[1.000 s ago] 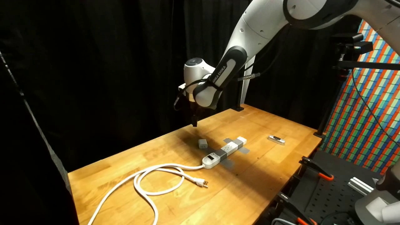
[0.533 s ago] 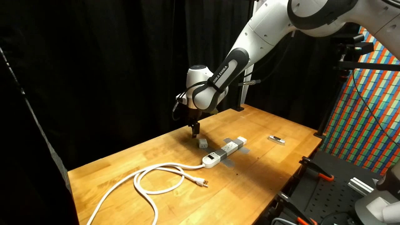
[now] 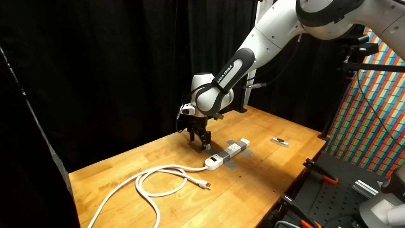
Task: Put the charging adapter on the extension cable
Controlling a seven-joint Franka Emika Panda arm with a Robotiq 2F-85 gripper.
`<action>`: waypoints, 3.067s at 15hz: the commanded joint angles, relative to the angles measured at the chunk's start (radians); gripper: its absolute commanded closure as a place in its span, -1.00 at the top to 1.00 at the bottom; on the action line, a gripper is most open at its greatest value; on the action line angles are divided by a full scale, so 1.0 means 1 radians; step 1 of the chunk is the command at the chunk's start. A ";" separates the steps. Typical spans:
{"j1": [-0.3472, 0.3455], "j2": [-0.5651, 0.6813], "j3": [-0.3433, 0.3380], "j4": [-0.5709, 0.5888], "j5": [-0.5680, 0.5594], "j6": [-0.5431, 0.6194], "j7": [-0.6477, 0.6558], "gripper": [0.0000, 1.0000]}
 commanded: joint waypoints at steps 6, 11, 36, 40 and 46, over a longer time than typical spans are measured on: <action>0.050 -0.027 -0.038 0.010 0.111 -0.140 -0.184 1.00; -0.001 -0.049 0.009 0.045 0.122 -0.282 -0.440 1.00; 0.017 0.027 -0.086 0.165 0.157 -0.253 -1.217 1.00; 0.019 0.052 -0.080 0.189 0.167 -0.307 -1.326 1.00; 0.026 0.073 -0.088 0.203 0.203 -0.311 -1.401 0.07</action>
